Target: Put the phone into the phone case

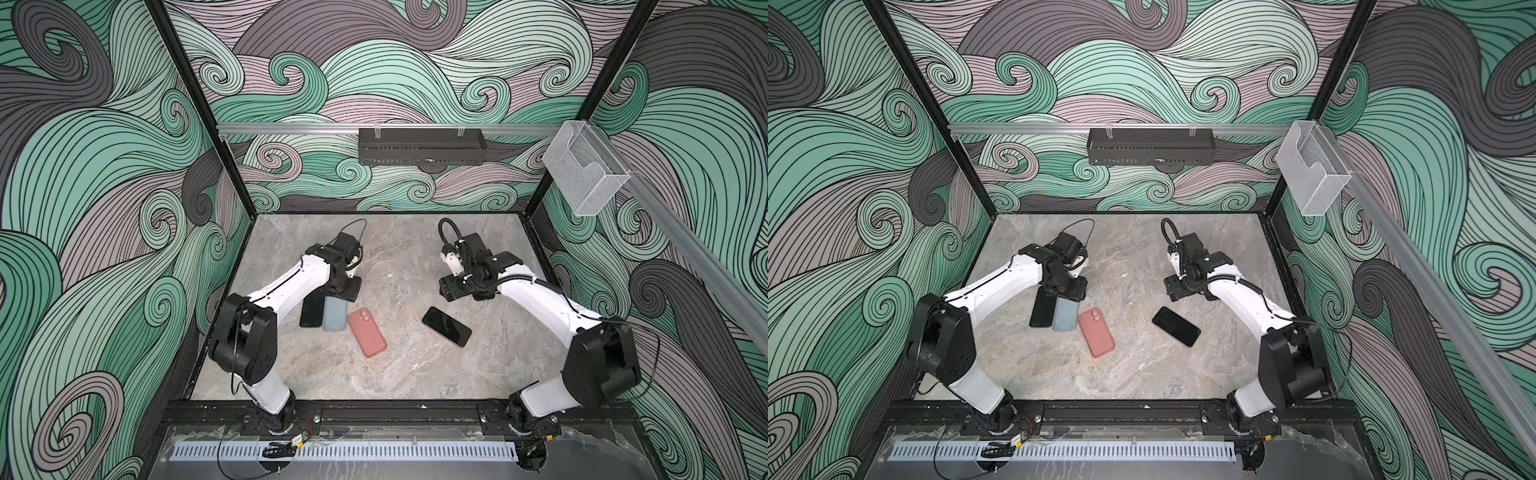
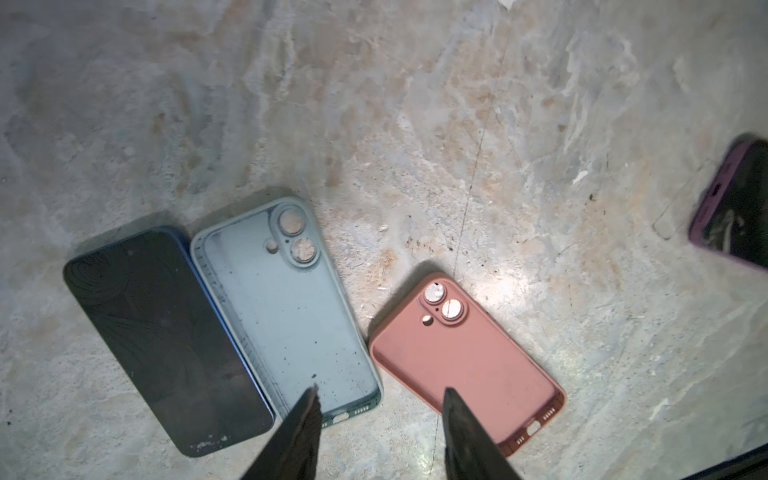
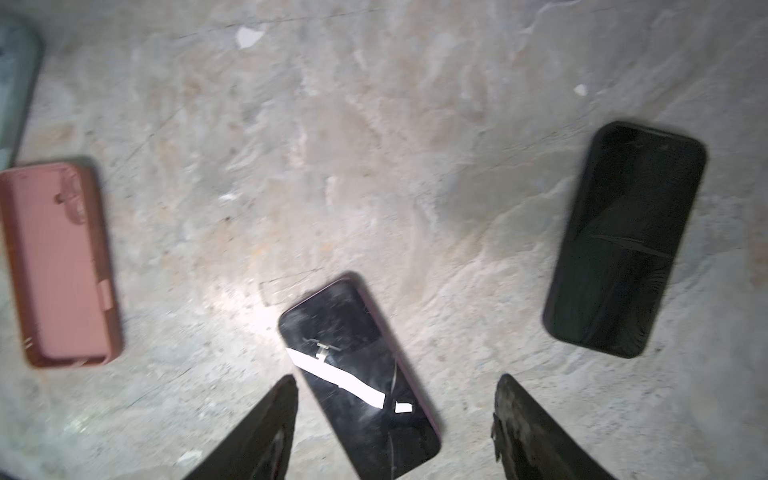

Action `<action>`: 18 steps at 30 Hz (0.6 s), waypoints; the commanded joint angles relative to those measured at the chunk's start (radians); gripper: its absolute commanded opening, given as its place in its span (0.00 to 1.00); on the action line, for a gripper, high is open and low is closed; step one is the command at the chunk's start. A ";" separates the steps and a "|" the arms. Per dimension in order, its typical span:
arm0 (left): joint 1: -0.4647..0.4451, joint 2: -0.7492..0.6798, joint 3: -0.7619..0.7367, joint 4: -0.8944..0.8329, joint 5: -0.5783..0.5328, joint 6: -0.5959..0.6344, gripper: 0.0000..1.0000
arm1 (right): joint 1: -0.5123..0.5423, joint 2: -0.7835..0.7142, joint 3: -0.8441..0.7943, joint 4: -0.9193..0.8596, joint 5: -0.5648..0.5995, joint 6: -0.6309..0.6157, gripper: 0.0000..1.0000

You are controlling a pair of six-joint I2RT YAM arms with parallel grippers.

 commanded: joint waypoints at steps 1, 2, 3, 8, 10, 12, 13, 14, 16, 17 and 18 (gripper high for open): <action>-0.031 0.067 0.044 -0.091 -0.048 0.081 0.48 | 0.009 -0.090 -0.076 0.021 -0.077 0.071 0.74; -0.039 0.088 0.053 -0.098 -0.050 0.079 0.46 | 0.009 -0.121 -0.094 0.016 -0.065 0.083 0.74; -0.046 0.109 0.063 -0.105 -0.049 0.075 0.45 | 0.009 -0.157 -0.111 0.013 -0.057 0.092 0.74; -0.075 0.182 0.069 -0.081 -0.067 0.050 0.40 | 0.009 -0.273 -0.172 0.014 -0.049 0.105 0.75; -0.079 0.206 0.065 -0.063 -0.073 0.040 0.38 | 0.009 -0.289 -0.181 0.015 -0.056 0.105 0.76; -0.080 0.228 0.060 -0.047 -0.075 0.034 0.37 | 0.009 -0.294 -0.183 0.014 -0.060 0.103 0.76; -0.080 0.234 0.058 -0.040 -0.076 0.033 0.36 | 0.009 -0.294 -0.183 0.015 -0.060 0.104 0.76; -0.081 0.243 0.053 -0.029 -0.073 0.032 0.35 | 0.009 -0.293 -0.183 0.015 -0.060 0.106 0.76; -0.082 0.252 0.045 -0.014 -0.069 0.026 0.33 | 0.009 -0.293 -0.182 0.015 -0.061 0.112 0.76; -0.083 0.255 0.040 -0.005 -0.068 0.023 0.32 | 0.009 -0.293 -0.185 0.016 -0.063 0.115 0.76; -0.083 0.257 0.034 -0.001 -0.067 0.021 0.32 | 0.009 -0.295 -0.187 0.020 -0.066 0.118 0.76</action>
